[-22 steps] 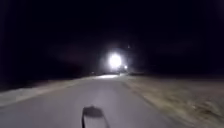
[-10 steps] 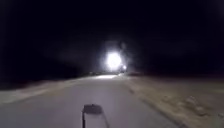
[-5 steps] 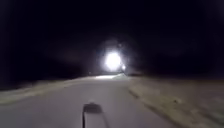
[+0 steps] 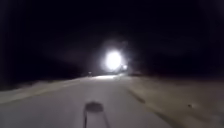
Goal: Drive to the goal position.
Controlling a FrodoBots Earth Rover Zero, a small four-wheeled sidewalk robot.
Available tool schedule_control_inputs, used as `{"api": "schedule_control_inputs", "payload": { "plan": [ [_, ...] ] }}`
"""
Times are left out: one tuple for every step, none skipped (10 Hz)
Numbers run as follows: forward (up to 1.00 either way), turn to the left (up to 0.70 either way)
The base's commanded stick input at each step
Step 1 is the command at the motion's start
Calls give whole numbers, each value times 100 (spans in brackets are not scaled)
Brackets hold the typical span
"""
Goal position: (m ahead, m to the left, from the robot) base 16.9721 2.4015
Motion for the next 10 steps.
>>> {"api": "schedule_control_inputs", "payload": {
  "plan": [
    [85,31],
    [85,21],
    [85,1],
    [85,20],
    [85,1],
    [85,23],
    [85,2],
    [85,9],
    [85,18],
    [85,34]
  ]
}}
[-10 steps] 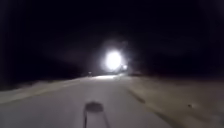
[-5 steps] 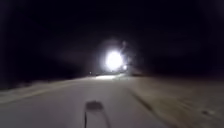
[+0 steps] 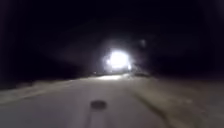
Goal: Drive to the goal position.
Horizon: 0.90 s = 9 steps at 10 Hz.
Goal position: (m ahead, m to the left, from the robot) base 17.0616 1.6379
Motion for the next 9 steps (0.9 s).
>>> {"api": "schedule_control_inputs", "payload": {
  "plan": [
    [85,34],
    [85,32],
    [85,1],
    [85,0],
    [85,0],
    [85,0],
    [85,0],
    [85,0],
    [85,0]
  ]
}}
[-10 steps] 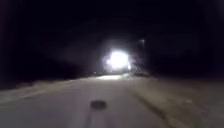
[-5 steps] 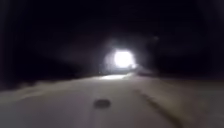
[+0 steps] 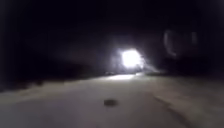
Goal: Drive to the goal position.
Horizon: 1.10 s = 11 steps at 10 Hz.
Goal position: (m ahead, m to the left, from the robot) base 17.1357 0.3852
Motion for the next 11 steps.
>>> {"api": "schedule_control_inputs", "payload": {
  "plan": [
    [85,0],
    [85,0],
    [85,0],
    [85,0],
    [85,0],
    [85,0],
    [85,-1],
    [85,-26],
    [85,-34],
    [85,-34],
    [85,-14]
  ]
}}
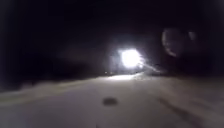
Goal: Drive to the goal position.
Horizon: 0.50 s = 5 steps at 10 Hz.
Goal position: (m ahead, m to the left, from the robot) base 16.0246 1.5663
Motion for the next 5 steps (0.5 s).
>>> {"api": "schedule_control_inputs", "payload": {
  "plan": [
    [85,0],
    [85,0],
    [85,0],
    [85,0],
    [85,0]
  ]
}}
